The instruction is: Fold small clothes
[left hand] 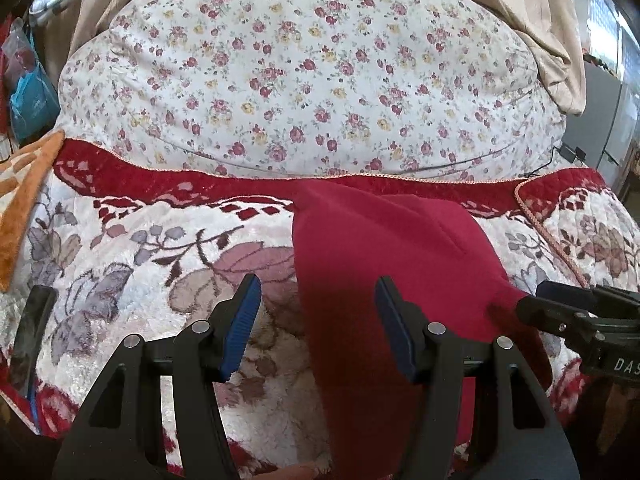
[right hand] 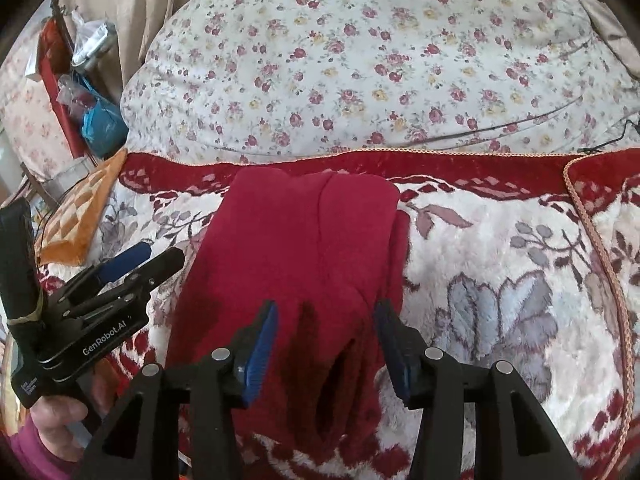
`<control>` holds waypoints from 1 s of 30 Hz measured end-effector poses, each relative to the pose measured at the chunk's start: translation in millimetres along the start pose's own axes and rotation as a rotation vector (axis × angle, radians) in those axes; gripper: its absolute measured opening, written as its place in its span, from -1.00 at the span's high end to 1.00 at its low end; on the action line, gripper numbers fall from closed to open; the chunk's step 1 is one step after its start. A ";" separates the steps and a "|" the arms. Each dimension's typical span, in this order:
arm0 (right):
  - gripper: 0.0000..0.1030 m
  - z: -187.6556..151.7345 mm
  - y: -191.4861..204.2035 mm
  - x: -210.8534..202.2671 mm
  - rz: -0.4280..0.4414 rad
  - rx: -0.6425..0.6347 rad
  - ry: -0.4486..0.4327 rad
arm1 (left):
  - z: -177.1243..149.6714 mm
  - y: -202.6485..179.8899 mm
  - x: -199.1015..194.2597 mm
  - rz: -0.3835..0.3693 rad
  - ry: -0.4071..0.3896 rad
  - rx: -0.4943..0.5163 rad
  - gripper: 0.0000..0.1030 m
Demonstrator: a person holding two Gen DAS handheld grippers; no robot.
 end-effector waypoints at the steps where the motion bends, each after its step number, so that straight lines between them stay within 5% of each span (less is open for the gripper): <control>1: 0.02 -0.3 1.8 -1.0 0.003 0.002 -0.002 | 0.1 0.7 -1.4 0.002 -0.003 0.000 -0.15; 5: -0.36 -0.8 6.0 -5.3 0.007 0.012 -0.016 | 1.0 2.2 -7.3 0.006 -0.017 -0.002 -0.15; 30: -0.38 -3.1 5.3 4.6 -0.045 -0.004 -0.015 | -0.5 0.9 -8.8 0.007 -0.011 0.007 -0.15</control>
Point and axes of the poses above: each gripper's, at about its wrist camera, not at the fingertips, and x roughly the way its jaws point, y to its left, z to its top, the point moved 9 cm from there along x, roughly the way its jaws point, and after that the axes turned 7 degrees about -z, right-handed, at the moved point
